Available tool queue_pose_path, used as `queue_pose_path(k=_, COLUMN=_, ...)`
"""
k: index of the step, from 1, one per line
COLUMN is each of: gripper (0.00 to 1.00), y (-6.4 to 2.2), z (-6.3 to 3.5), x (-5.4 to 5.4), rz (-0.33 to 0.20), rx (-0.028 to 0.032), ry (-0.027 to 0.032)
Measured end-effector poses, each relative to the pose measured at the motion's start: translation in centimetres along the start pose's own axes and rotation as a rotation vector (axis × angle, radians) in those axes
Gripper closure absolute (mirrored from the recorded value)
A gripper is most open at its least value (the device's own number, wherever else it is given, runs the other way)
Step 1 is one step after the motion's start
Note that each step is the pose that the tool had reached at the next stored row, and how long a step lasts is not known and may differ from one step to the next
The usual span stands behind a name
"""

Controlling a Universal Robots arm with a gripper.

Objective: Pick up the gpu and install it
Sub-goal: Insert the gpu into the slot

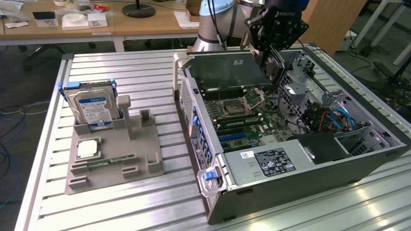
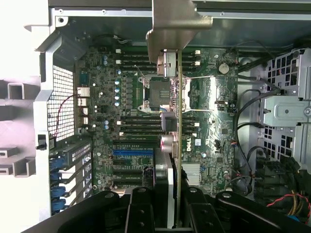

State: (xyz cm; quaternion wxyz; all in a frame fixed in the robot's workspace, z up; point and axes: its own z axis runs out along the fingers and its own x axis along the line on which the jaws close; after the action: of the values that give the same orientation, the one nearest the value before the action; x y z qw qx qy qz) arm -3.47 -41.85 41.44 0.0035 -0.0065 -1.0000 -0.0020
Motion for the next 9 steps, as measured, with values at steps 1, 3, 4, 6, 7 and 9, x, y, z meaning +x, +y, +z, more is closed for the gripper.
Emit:
queue_pose_path(k=1, gripper=0.72, y=-0.02, z=0.01, x=0.01, rz=-0.001, rx=-0.0002, ry=0.0000)
queue_pose_path(k=3, gripper=0.72, y=-0.13, z=0.01, x=0.10, rz=-0.007, rx=-0.0002, ry=-0.0001)
queue_pose_path(k=4, gripper=0.72, y=-0.19, z=0.00, x=0.18, rz=-0.010, rx=-0.0001, ry=-0.0001)
queue_pose_path(k=6, gripper=0.72, y=-0.24, z=0.01, x=0.26, rz=-0.025, rx=0.0000, ry=-0.0002)
queue_pose_path(k=7, gripper=0.72, y=-0.24, z=0.00, x=0.26, rz=-0.037, rx=0.0002, ry=-0.0001)
queue_pose_path(k=9, gripper=0.72, y=-0.24, z=0.00, x=0.28, rz=-0.060, rx=0.0003, ry=-0.0001)
